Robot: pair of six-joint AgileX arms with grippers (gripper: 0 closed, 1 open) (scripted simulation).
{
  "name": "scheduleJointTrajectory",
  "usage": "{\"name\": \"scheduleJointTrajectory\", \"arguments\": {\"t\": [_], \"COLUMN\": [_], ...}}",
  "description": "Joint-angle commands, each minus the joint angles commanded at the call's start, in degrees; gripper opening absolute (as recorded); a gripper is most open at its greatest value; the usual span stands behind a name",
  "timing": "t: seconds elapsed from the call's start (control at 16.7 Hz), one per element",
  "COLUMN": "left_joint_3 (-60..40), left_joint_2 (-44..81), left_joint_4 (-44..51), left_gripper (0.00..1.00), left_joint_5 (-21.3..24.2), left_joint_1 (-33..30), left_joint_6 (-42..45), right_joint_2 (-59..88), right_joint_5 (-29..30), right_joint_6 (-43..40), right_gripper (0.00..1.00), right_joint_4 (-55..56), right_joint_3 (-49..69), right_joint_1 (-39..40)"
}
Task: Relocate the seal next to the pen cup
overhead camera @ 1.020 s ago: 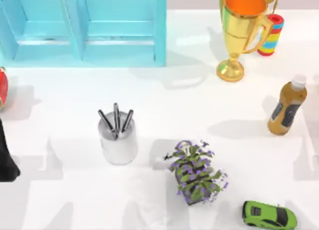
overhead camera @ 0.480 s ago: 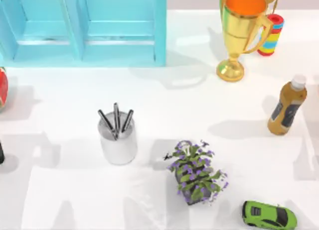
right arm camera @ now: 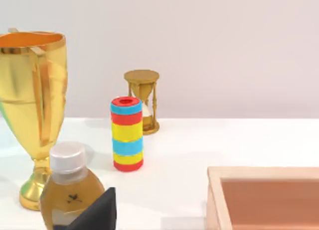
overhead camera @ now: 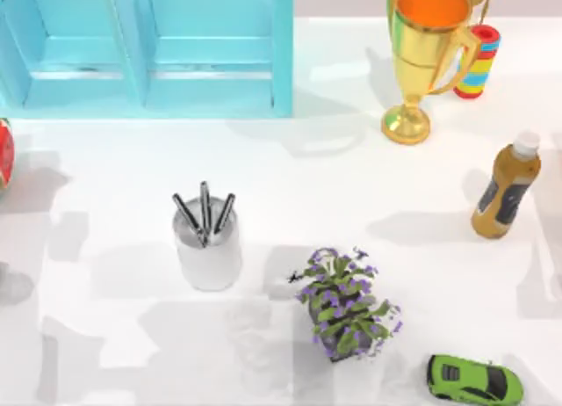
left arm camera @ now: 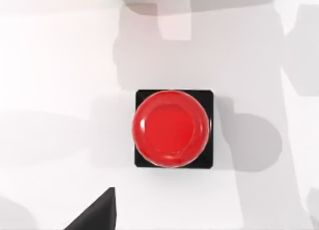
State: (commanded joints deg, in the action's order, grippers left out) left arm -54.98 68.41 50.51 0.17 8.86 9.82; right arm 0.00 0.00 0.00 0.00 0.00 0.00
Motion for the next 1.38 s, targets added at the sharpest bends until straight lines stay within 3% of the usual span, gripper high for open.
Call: {"name": "scheduleJointTrajectory", "arguments": {"t": [0.3, 0.6, 1.02, 1.38], "left_joint_3": [-17.8, -27.2, -26.7, -17.7], "left_joint_2": [20.6, 30.4, 30.9, 33.7], "left_joint_4": [15.7, 22.7, 22.0, 10.2], "left_gripper": [1.00, 1.00, 1.00, 1.00], "left_joint_5": [-0.1, -0.1, -0.1, -0.1], "left_joint_1": [2.9, 4.3, 4.2, 4.4], "left_joint_6": [3.1, 4.7, 4.6, 4.8], "right_joint_2": [0.0, 0.0, 0.0, 0.0], "right_joint_5": [0.0, 0.0, 0.0, 0.0], "right_joint_6": [0.0, 0.0, 0.0, 0.0], "right_gripper": [1.00, 1.00, 1.00, 1.00], "right_joint_4": [0.0, 0.0, 0.0, 0.0], "right_joint_3": [0.0, 0.0, 0.0, 0.0], "right_joint_1": [0.0, 0.0, 0.0, 0.0]}}
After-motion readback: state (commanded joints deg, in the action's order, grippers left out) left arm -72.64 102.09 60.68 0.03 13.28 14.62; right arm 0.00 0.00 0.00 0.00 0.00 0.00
